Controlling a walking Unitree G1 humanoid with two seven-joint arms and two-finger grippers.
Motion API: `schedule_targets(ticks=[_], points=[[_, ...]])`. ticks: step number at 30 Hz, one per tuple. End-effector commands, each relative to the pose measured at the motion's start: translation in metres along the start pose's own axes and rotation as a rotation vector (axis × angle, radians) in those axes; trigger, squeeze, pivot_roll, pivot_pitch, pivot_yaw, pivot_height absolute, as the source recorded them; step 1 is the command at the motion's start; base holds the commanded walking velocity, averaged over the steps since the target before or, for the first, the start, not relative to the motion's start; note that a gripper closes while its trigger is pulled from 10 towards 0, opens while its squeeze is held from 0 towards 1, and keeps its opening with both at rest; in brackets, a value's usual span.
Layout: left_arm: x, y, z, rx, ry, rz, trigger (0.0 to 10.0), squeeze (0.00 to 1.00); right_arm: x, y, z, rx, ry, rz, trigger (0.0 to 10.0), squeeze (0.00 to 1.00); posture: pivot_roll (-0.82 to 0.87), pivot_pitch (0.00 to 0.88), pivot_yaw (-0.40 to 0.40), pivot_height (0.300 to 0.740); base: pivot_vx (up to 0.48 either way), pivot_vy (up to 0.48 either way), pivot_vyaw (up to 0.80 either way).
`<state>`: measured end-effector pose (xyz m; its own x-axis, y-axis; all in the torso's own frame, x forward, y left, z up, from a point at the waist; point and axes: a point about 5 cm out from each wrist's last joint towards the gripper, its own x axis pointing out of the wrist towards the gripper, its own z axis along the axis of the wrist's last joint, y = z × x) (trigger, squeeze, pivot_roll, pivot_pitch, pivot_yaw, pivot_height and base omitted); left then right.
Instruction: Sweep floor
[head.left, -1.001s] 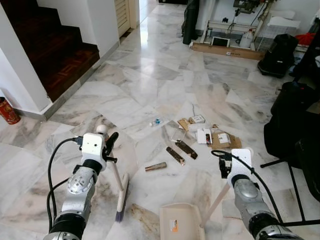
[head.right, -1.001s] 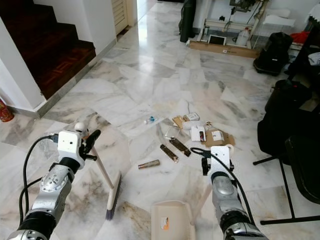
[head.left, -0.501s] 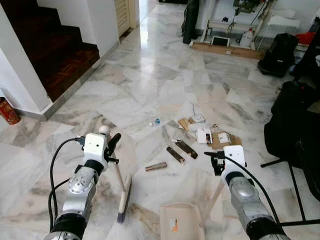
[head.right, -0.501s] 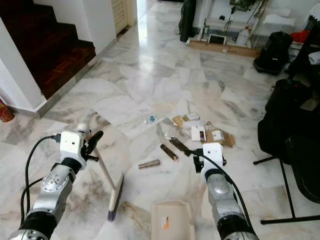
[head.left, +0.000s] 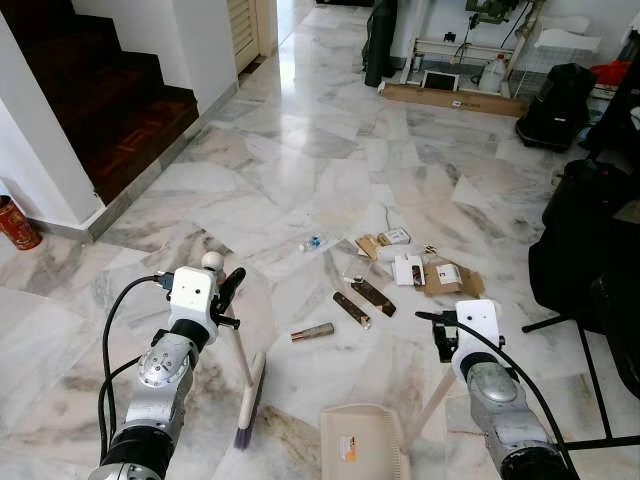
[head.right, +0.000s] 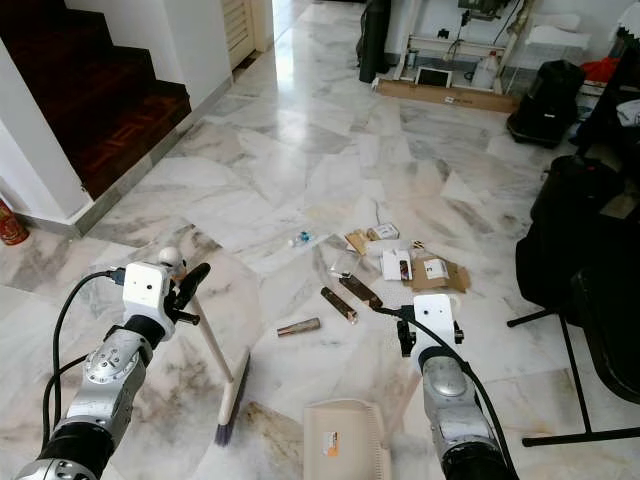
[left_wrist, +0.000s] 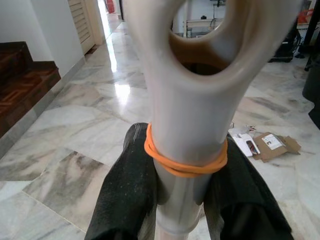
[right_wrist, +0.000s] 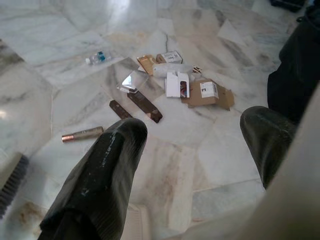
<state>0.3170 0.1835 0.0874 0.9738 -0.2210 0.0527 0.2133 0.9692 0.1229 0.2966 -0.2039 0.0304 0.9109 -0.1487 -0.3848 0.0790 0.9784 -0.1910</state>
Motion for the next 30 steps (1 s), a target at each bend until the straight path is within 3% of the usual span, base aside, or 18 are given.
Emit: schedule_targets(ticks=[1, 6, 9, 30], points=[[0.005, 0.0, 0.008, 0.026, -0.022, -0.017, 10.0, 0.0, -0.001, -0.003, 0.002, 0.028, -0.003, -0.027, 10.0, 0.0, 0.06, 0.078, -0.006, 0.74, 0.0, 0.0, 0.0], [0.005, 0.001, 0.008, 0.029, -0.018, -0.02, 10.0, 0.0, -0.002, -0.005, -0.001, 0.02, 0.032, -0.052, 10.0, 0.0, 0.06, 0.079, -0.006, 0.74, 0.0, 0.0, 0.0], [0.005, 0.001, 0.008, 0.032, -0.016, -0.027, 10.0, 0.0, -0.003, -0.009, -0.002, 0.078, 0.045, -0.1, 10.0, 0.0, 0.06, 0.08, -0.001, 0.74, 0.0, 0.0, 0.0], [0.006, -0.003, 0.008, 0.046, -0.014, -0.053, 10.0, 0.0, -0.02, 0.008, 0.014, 0.139, -0.014, 0.021, 10.0, 0.0, 0.06, 0.072, 0.0, 0.74, 0.0, 0.0, 0.0]])
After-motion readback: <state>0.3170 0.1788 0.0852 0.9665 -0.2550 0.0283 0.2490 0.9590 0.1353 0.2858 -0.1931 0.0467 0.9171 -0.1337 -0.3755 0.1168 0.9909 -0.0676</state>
